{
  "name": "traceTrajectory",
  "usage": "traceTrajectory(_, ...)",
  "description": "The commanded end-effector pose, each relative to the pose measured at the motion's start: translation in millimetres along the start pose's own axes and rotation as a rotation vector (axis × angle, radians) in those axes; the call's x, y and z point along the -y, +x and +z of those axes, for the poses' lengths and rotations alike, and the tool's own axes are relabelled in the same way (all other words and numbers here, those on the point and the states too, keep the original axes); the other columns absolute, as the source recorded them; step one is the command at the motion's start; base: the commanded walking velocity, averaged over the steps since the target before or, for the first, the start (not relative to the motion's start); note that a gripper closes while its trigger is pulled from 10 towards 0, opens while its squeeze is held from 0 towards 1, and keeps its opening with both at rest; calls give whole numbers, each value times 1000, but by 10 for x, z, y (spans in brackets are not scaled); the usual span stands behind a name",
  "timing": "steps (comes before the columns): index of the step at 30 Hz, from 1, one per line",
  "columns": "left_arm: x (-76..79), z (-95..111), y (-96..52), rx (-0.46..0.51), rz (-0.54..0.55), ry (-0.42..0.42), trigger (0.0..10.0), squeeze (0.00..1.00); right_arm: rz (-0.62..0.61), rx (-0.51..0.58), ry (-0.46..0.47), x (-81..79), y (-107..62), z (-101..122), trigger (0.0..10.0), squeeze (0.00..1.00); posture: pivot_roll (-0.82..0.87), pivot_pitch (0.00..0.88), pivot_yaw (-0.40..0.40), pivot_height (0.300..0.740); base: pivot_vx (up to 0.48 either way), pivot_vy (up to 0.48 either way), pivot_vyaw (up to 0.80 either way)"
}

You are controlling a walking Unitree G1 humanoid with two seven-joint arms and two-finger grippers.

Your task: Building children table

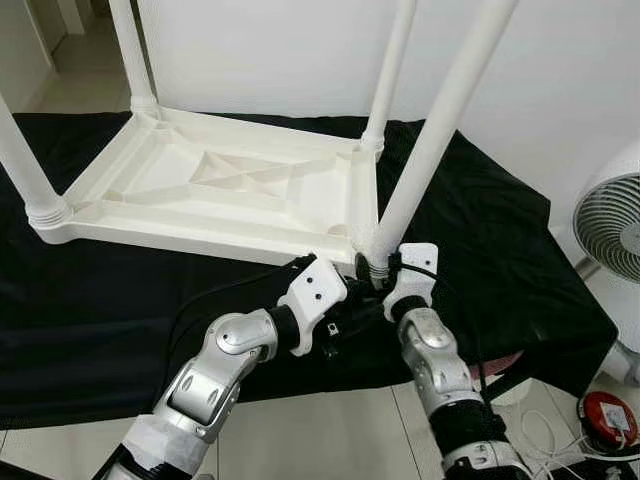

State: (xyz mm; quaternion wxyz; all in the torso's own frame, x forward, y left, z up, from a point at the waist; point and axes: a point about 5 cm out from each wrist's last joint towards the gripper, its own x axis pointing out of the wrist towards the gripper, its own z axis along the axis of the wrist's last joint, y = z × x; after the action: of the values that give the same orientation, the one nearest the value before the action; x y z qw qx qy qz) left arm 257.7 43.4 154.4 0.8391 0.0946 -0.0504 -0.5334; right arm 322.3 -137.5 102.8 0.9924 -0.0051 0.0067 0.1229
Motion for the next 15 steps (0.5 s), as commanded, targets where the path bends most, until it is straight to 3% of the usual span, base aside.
traceTrajectory(1, 9, -17, 8, -4, 2, 0, 10000, 0, 27, -19, -23, 134, -17, -50, 10000, 0, -59, 0, -82, 740, 0, 0, 0)
traceTrajectory(4, 7, -15, 9, -3, 1, 1, 10000, 0, 46, -16, -45, 187, -17, -50, 10000, 0, -58, 0, -80, 740, 0, 0, 0)
traceTrajectory(8, -9, -10, 1, -4, 3, 5, 10000, 0, 154, -27, -71, 267, 7, -44, 10000, 0, -52, 0, -77, 740, 0, 0, 0)
traceTrajectory(9, -14, -9, -11, -6, 3, 5, 10000, 0, 231, -40, -74, 298, 31, -23, 10000, 0, -46, 0, -74, 740, 0, 0, 0)
traceTrajectory(15, -24, -5, -15, -9, 4, 9, 10000, 0, 335, -46, -126, 313, 101, 44, 10000, 0, -41, 0, -71, 740, 0, 0, 0)
